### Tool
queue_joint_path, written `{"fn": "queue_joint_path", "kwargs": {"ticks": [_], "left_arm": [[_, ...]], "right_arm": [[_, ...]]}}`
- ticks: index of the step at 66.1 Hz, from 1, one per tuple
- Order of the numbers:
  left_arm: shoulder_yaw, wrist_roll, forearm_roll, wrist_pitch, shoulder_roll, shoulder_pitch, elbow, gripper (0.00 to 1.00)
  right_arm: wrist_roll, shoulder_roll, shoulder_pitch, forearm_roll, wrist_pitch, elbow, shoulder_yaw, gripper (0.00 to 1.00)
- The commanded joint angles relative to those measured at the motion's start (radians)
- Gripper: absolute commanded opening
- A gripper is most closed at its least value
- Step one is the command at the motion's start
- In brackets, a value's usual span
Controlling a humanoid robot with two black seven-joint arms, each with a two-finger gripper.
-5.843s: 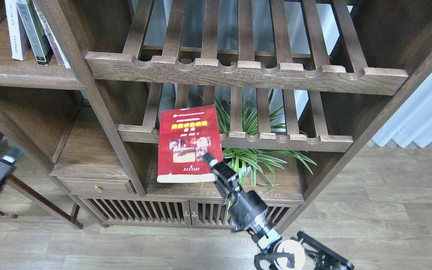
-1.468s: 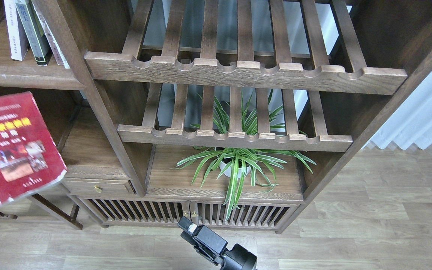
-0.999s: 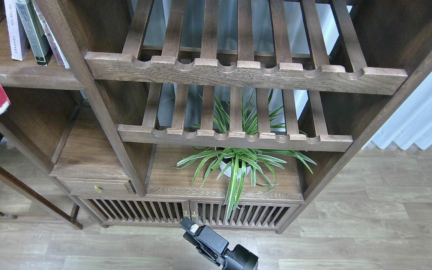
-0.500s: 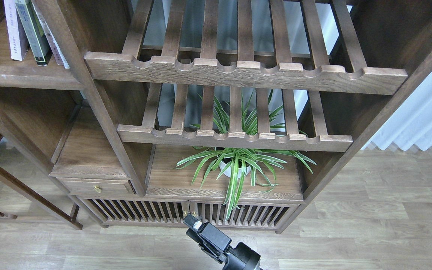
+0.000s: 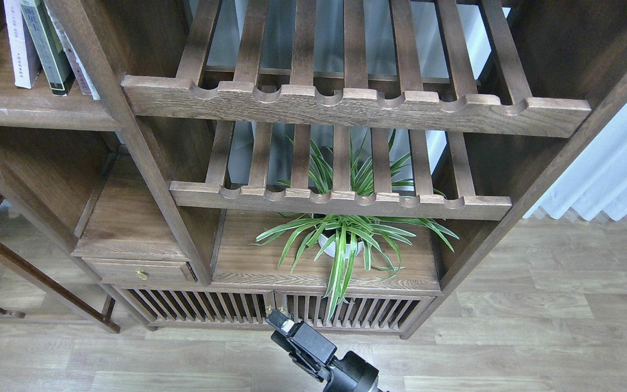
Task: Organize books on shelf
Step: 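Place the red book upright on the side shelf with the left gripper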
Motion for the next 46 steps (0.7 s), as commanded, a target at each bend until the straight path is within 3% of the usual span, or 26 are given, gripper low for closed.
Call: {"fn": "queue_joint_path", "kwargs": {"ticks": [1, 17, 46], "left_arm": [[0.072, -0.002, 0.013, 0.0, -0.017, -0.1, 0.067, 0.03], [0.23, -0.007, 0.016, 0.0, -0.046, -0.299, 0.228, 0.03], [0.292, -0.007, 0.006, 0.0, -0.123, -0.322, 0.288, 0.07]], "right_arm": [[0.001, 0.0, -0.001, 0.002, 0.0, 0.001, 0.0, 0.97], [0.0, 0.0, -0.002, 0.002, 0.0, 0.0, 0.011, 0.98], [0.021, 0.0, -0.001, 0.005, 0.0, 0.0, 0.015, 0.98]]}}
